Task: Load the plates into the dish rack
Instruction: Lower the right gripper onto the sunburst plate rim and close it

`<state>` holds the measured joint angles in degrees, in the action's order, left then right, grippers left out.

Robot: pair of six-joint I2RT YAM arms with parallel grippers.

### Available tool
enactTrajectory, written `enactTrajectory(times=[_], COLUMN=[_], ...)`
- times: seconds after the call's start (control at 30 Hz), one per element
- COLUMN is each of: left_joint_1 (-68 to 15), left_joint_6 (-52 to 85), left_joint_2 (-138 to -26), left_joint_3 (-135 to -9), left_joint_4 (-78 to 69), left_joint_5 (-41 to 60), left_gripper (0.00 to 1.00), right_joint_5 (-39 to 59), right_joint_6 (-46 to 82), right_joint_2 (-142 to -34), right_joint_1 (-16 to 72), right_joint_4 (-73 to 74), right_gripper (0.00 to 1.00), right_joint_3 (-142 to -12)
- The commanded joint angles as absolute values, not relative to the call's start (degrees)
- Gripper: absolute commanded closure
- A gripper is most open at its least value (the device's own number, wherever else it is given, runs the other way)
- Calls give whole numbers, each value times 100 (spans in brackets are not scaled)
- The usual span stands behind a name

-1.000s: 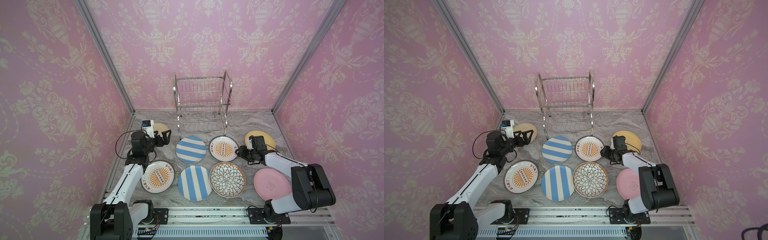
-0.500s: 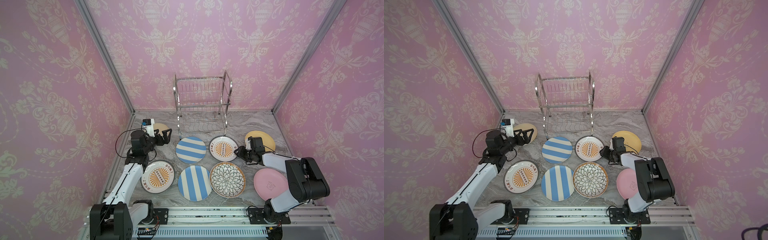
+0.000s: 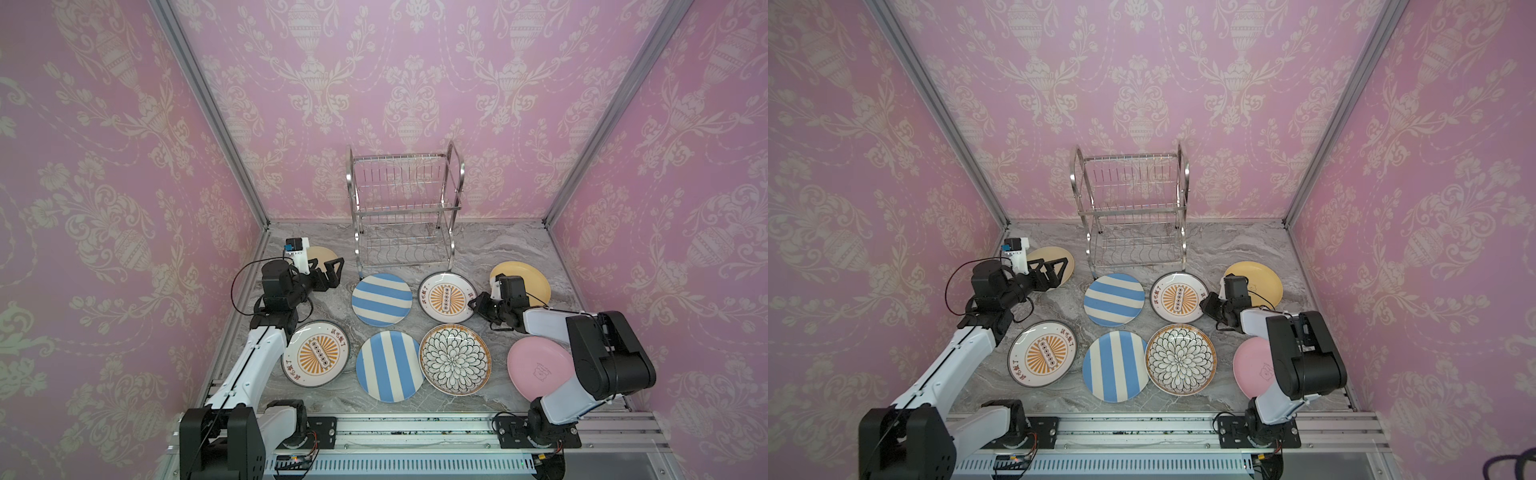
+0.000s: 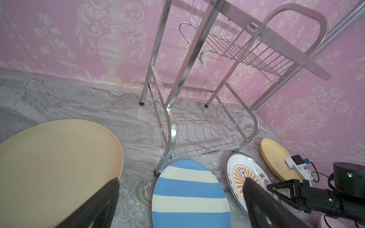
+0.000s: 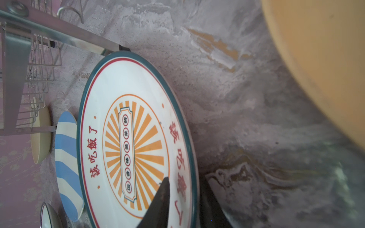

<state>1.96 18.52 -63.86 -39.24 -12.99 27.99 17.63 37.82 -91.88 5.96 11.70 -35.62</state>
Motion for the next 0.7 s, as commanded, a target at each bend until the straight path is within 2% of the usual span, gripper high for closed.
enactTrajectory(times=[0.0, 0.13, 0.4, 0.67], left_joint_1=[141, 145, 139, 110], left_joint_6=[1667, 1636, 1626, 1530], left_joint_2=[-6425, -6440, -6411, -6311], left_joint_3=[-3926, -3815, -3853, -3849], left_joint_4=[-1319, -1424, -1389, -1354], left_joint_5=[2786, 2732, 2769, 2743], left_gripper=[1, 1, 1, 1], right_joint_5=[1602, 1506, 1296, 843], right_joint_6=[3841, 3876, 3807, 3463], right_joint_2=[-9114, -9041, -8732, -8205], right_joint_1=[564, 563, 567, 555], right_joint_4=[949, 941, 567, -435], right_gripper=[77, 83, 89, 98], right_joint_3=[-3445, -3434, -3532, -3817])
